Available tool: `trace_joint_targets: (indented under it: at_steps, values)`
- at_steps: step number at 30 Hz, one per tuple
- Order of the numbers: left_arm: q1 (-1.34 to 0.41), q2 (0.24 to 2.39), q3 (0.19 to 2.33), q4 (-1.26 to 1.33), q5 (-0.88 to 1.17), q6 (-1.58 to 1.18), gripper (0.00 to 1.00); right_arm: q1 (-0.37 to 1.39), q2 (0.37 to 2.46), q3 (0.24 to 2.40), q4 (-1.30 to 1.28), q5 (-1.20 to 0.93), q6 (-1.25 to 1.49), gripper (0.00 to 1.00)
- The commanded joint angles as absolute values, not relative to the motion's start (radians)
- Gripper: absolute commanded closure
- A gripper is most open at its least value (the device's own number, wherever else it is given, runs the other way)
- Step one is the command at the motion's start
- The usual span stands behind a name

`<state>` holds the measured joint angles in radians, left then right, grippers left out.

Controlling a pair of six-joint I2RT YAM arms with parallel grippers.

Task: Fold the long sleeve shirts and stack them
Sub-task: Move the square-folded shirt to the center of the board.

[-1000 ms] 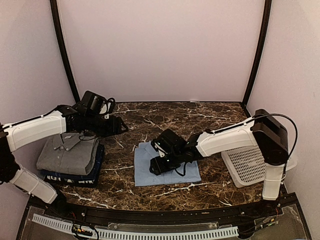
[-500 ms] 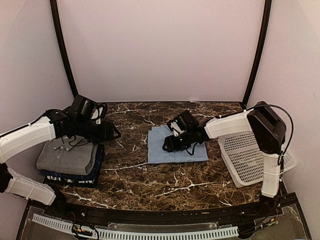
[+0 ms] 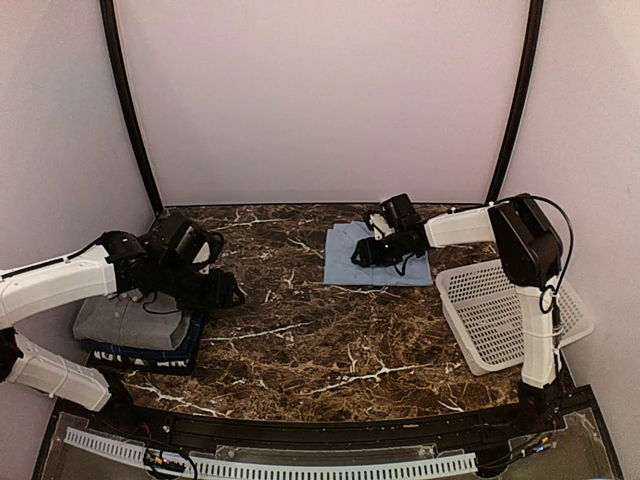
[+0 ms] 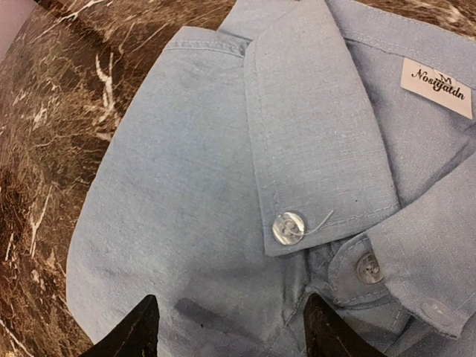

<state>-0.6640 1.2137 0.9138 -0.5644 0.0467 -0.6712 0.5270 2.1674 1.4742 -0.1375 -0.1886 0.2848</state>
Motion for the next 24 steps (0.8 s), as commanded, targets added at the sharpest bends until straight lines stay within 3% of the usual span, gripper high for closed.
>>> trace_joint_targets:
  at_steps: [1,9,12,13,14,15,24]
  values:
    - [-0.702,1.227,0.857,-0.642,-0.072,-0.753,0.33,0.455,2.217,1.459,-0.263,-0.178,0.262,0.36]
    - [-0.736,1.275,0.841,-0.689,-0.172,-0.810,0.33,0.405,2.155,1.463,-0.255,-0.217,0.265,0.33]
    - [-0.755,1.328,0.865,-0.695,-0.211,-0.810,0.34,0.406,2.107,1.461,-0.233,-0.248,0.279,0.26]
    - [-0.760,1.341,0.871,-0.698,-0.216,-0.808,0.34,0.406,2.088,1.460,-0.225,-0.258,0.284,0.22]
    - [-0.769,1.367,0.884,-0.700,-0.228,-0.807,0.34,0.408,2.070,1.460,-0.221,-0.263,0.287,0.07]
    - [-0.771,1.395,0.889,-0.704,-0.233,-0.809,0.34,0.410,2.051,1.462,-0.217,-0.267,0.290,0.02]
    - [-0.779,1.527,0.929,-0.730,-0.302,-0.802,0.48,0.440,1.851,1.410,-0.166,-0.284,0.324,0.01]
